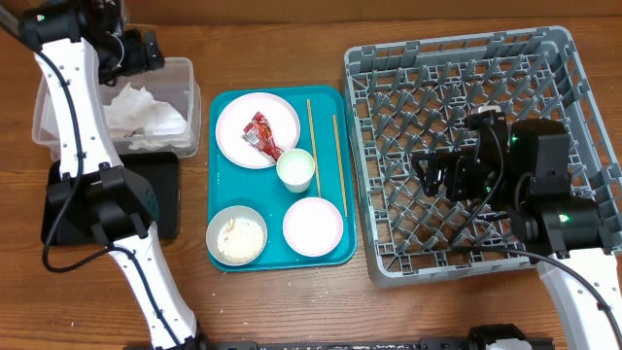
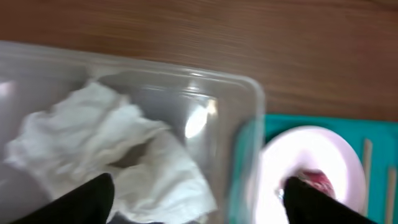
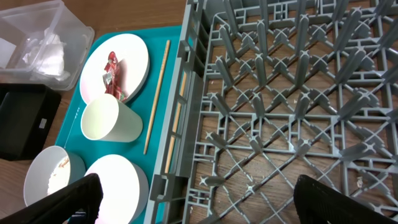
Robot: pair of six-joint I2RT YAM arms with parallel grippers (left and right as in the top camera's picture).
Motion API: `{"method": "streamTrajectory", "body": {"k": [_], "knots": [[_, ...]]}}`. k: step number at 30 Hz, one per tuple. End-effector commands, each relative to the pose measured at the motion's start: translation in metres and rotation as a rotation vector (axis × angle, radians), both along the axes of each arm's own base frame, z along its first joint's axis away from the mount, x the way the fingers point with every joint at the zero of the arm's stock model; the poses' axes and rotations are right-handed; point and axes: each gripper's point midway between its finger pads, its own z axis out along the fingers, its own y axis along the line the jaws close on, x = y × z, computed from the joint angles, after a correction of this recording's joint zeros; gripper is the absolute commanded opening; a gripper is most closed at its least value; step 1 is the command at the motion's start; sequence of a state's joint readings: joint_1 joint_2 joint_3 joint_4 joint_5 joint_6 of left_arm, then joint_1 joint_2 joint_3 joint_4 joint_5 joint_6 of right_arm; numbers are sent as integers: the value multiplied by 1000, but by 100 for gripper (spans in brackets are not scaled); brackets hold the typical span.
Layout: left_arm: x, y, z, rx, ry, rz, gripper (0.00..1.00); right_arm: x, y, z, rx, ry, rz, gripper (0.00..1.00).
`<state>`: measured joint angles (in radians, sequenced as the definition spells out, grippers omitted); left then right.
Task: Sort waste into correct bins and load items into the dishwasher
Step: 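Grasp the red wrapper on the plate with the left gripper, then carry the red wrapper into the clear plastic bin and release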
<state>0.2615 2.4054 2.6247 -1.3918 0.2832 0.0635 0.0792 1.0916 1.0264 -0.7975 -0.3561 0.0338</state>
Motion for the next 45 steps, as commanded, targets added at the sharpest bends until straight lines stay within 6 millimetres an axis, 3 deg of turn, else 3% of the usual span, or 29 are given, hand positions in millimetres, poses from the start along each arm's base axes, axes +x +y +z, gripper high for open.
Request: {"method": "streamTrajectory", "body": {"k": [1,4,6,12,16,17,20,23,24,25,26,30,33,35,36,38,40,41,43,44,45], "knots": [[1,-74,31,-117,-125,-322,80,3,1,12,8,-29,0,100],[-14,-127,9,-74,3,-389,79,3,1,12,8,-29,0,100],[-19,-150,-13,6,101,-342,80,3,1,12,8,-29,0,100],[-39,-187,-70,111,320,-210,82,2,1,11,7,-24,0,100],[-47,-205,-132,122,454,-230,79,2,0,11,7,-21,0,100],[-48,-206,-139,122,468,-228,77,2,0,11,6,-20,-1,100],[-55,-208,-168,113,535,-231,56,1,-3,8,-8,-11,-14,100],[-54,-208,-167,114,528,-235,44,1,-3,8,-10,-12,-16,100],[-53,-208,-167,113,525,-235,36,2,-3,8,-10,-12,-16,100],[-53,-208,-167,114,524,-235,16,1,-3,8,-10,-12,-16,100],[-53,-208,-167,113,524,-236,4,1,-3,8,-11,-12,-16,100],[-47,-206,-148,110,484,-242,4,1,-3,8,-11,-12,-16,100],[-24,-188,-82,84,311,-197,4,2,-3,8,-10,-12,-16,100],[-9,-166,-21,71,136,-141,4,1,-3,8,-10,-12,-16,100],[-7,-153,-1,75,83,-104,4,1,-3,8,-10,-11,-16,100],[-6,-124,32,97,6,-24,4,1,-3,8,-10,-10,-16,100],[-10,-79,54,157,-33,100,4,1,-3,8,-10,-11,-16,100],[-13,-40,59,208,-36,198,4,1,-3,8,-10,-11,-16,100],[-17,-8,57,224,-22,280,4,1,-3,8,-10,-11,-16,100],[-19,22,47,202,0,365,4,1,-3,8,-10,-11,-16,100],[-20,34,42,183,11,405,6,1,-3,8,-10,-11,-16,100]]}}
